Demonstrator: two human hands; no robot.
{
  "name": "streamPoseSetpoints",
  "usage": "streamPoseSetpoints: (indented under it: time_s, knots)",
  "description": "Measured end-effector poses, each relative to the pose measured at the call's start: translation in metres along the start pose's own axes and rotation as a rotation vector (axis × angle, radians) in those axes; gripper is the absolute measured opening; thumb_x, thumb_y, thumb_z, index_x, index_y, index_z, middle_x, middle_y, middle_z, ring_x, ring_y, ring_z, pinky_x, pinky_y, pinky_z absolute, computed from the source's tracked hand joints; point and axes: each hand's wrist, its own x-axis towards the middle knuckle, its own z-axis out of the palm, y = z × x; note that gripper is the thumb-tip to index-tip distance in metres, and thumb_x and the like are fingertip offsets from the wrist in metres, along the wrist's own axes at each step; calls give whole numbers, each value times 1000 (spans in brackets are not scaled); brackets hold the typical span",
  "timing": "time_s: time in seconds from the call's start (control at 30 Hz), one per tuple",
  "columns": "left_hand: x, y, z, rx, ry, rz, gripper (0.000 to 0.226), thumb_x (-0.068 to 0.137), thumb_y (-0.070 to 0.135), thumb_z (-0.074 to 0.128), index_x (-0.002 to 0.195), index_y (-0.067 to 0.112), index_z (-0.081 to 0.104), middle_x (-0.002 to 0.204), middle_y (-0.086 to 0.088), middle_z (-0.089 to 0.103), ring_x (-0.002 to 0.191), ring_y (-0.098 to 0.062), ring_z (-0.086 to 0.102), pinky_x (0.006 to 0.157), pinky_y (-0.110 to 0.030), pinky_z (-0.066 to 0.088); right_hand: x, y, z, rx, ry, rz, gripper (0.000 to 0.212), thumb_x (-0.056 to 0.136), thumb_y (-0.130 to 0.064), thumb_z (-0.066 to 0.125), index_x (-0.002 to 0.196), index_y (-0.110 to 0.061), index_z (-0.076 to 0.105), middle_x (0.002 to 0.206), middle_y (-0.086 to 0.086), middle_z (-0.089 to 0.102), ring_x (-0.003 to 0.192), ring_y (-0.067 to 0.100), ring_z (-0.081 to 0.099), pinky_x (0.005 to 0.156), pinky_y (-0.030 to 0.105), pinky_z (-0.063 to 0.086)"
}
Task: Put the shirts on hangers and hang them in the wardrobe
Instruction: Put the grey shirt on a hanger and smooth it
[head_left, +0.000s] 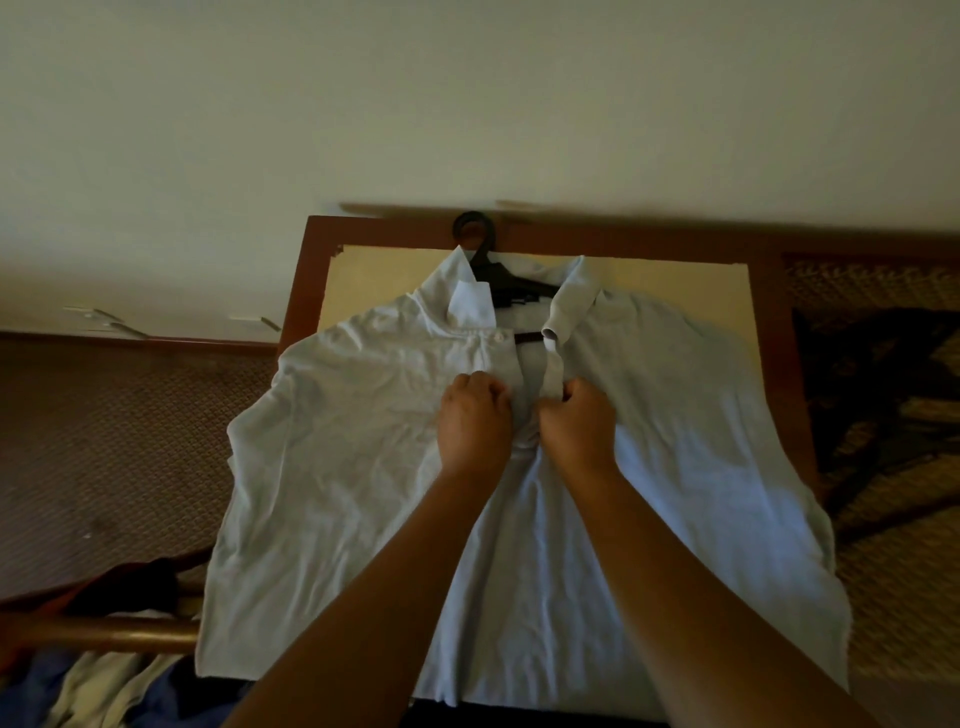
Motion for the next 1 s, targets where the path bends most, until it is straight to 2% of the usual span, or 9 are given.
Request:
streamPoseSetpoints:
  time_s: [0.07, 0.13, 0.2, 0.3, 0.4, 0.63, 0.77, 0.9, 1.0]
  knots:
    - [-3, 7, -1, -193, -40, -151, 8, 93, 17, 56, 90, 15, 63, 87, -1, 64, 79, -17, 62, 72, -32, 54, 1, 0, -4, 4, -21, 26, 33, 88, -12, 55, 58, -17, 43, 57, -3, 46, 51, 11, 42, 50, 24, 30]
    - [-4, 12, -3, -353, -52, -271, 7, 92, 16, 58, 88, 17, 64, 82, 0, 66, 77, -17, 65, 71, -34, 57, 2, -1, -5, -8, -52, 37, 36, 91, -14, 55, 57, -18, 43, 56, -3, 45, 51, 8, 42, 52, 24, 32]
    - [-4, 12, -3, -447, -60, -347, 8, 91, 16, 59, 87, 16, 66, 80, -2, 68, 74, -18, 67, 70, -36, 59, 2, -3, -5, -28, -85, 51, 37, 93, -15, 54, 57, -17, 43, 57, -3, 45, 51, 8, 42, 58, 28, 35]
    - [-3, 9, -1, -568, -65, -419, 9, 90, 13, 61, 87, 11, 69, 77, -7, 70, 70, -19, 68, 65, -31, 59, 1, -3, -6, -22, -89, 63, 34, 90, -15, 54, 57, -16, 45, 54, -2, 47, 49, 10, 44, 50, 24, 33]
    - [-3, 7, -1, -645, -63, -445, 9, 90, 9, 61, 89, 7, 69, 74, -8, 69, 64, -14, 64, 61, -24, 57, -1, -3, -7, 1, -76, 66, 32, 88, -13, 54, 58, -16, 46, 54, -2, 47, 48, 10, 44, 50, 25, 34]
    - [-5, 6, -3, -752, -99, -481, 8, 89, 10, 63, 86, 8, 71, 70, -6, 67, 60, -10, 62, 59, -20, 53, -3, -18, 4, 79, -125, 24, 15, 87, -9, 55, 76, -4, 63, 67, 6, 62, 59, 16, 57, 55, 25, 42]
    - [-6, 6, -3, -779, -98, -498, 7, 88, 10, 65, 87, 10, 71, 71, -3, 68, 63, -9, 63, 61, -20, 53, -1, -14, 9, 107, -114, 47, 16, 88, -10, 55, 75, -5, 62, 65, 5, 60, 60, 18, 57, 54, 24, 43]
    - [-6, 6, 0, -758, -95, -498, 7, 88, 12, 66, 86, 14, 72, 74, -2, 71, 69, -11, 68, 65, -23, 56, 2, -11, 8, 148, -117, 43, 17, 87, -8, 55, 77, 2, 65, 72, 19, 65, 64, 26, 59, 63, 36, 50]
    - [-5, 7, -2, -735, -98, -492, 8, 88, 13, 65, 86, 12, 73, 77, -5, 72, 72, -14, 69, 70, -25, 58, 0, -9, 5, 201, -137, 40, 26, 89, -6, 55, 63, -11, 58, 59, 6, 57, 54, 15, 53, 52, 22, 44]
